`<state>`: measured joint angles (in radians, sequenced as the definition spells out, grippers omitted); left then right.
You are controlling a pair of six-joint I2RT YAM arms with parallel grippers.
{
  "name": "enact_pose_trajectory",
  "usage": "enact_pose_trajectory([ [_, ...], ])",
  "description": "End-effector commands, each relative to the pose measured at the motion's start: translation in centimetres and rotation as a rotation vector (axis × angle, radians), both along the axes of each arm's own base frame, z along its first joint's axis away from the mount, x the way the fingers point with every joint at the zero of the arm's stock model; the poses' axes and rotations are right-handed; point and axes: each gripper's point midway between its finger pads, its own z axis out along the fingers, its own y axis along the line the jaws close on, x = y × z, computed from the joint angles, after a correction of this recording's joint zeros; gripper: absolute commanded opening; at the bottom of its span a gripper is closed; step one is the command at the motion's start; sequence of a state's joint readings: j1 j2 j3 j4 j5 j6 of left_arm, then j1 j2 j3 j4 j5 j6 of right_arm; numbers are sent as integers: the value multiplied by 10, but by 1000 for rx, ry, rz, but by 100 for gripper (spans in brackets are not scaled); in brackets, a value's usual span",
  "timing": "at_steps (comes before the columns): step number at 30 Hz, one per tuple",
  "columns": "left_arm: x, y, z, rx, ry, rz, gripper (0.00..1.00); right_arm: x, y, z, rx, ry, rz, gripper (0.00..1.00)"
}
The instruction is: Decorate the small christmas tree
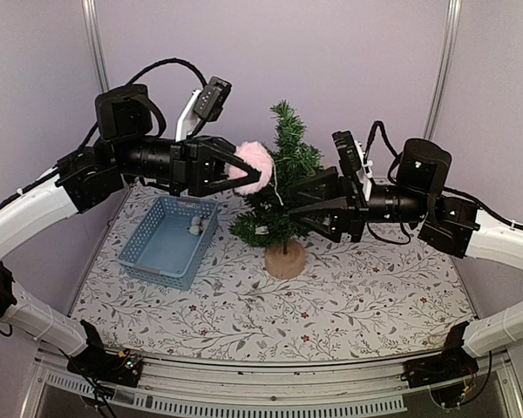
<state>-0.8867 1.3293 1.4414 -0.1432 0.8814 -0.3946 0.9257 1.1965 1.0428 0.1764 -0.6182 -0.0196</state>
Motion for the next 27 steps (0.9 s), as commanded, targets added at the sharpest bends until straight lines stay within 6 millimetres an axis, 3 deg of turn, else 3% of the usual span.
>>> enact_pose_trajectory([
  [1, -7, -4, 16, -49, -45, -20, 3, -2, 8, 24, 67, -46, 14, 56],
  [10, -3, -5, 14, -54, -55, 9, 3, -7, 17, 22, 76, -39, 35, 42],
  [27, 0, -2, 9, -54, -69, 27, 2, -3, 15, 27, 100, -10, -2, 30],
])
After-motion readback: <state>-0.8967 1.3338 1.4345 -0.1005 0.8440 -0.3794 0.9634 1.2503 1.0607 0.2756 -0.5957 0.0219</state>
